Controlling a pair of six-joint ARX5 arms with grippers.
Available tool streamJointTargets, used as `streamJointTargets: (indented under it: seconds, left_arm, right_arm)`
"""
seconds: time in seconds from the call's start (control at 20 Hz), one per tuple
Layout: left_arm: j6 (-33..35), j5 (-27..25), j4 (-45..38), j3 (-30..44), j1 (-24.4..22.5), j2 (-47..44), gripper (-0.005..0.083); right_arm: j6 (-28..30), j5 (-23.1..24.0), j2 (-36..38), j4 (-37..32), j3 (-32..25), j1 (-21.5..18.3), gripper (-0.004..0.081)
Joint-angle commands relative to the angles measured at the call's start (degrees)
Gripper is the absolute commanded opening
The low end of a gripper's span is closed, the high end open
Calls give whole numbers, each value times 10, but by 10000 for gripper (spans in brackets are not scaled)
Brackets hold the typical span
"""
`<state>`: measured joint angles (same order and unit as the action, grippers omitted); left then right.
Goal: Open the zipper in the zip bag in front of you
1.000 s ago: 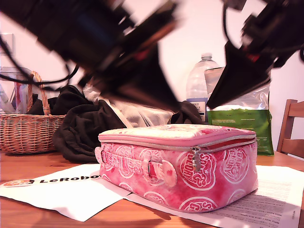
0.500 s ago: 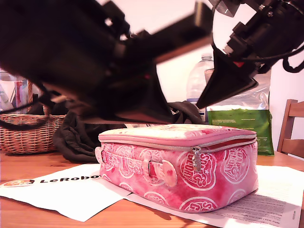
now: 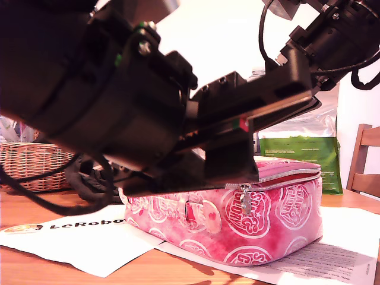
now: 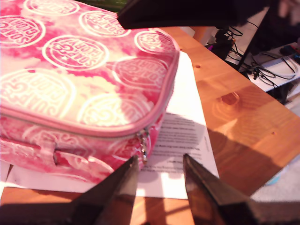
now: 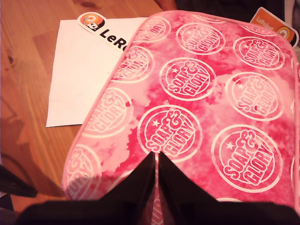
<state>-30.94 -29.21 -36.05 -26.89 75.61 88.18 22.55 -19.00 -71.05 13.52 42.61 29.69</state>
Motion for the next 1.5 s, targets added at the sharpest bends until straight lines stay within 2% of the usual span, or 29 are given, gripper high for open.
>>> streamJointTargets:
  seconds: [0.0,0.25,0.5,1.1,1.25,1.45]
  left_arm:
    - [-1,-2,-11,-3,0,32,273]
    - [14,-15,-48,-16,-11,71,273]
    - [14,-16,-49,-26,-17,82,272]
    - [-26,5,6,-56,-39,90,260]
    - [-51,15,22,-56,-51,90,179]
    - [-65,23,20,-56,-59,90,-15]
  right_arm:
    - [-1,-2,-4,-5,-5,-1,-11]
    - [-7,-32,-4,-4,-5,-1,-11]
    - [-16,-36,-4,-3,-5,-1,-11]
    - [-16,-36,-4,7,-5,-1,-11]
    - [-16,-36,-4,6,-5,-1,-11]
    - [-16,-46,-4,7,-5,-1,-11]
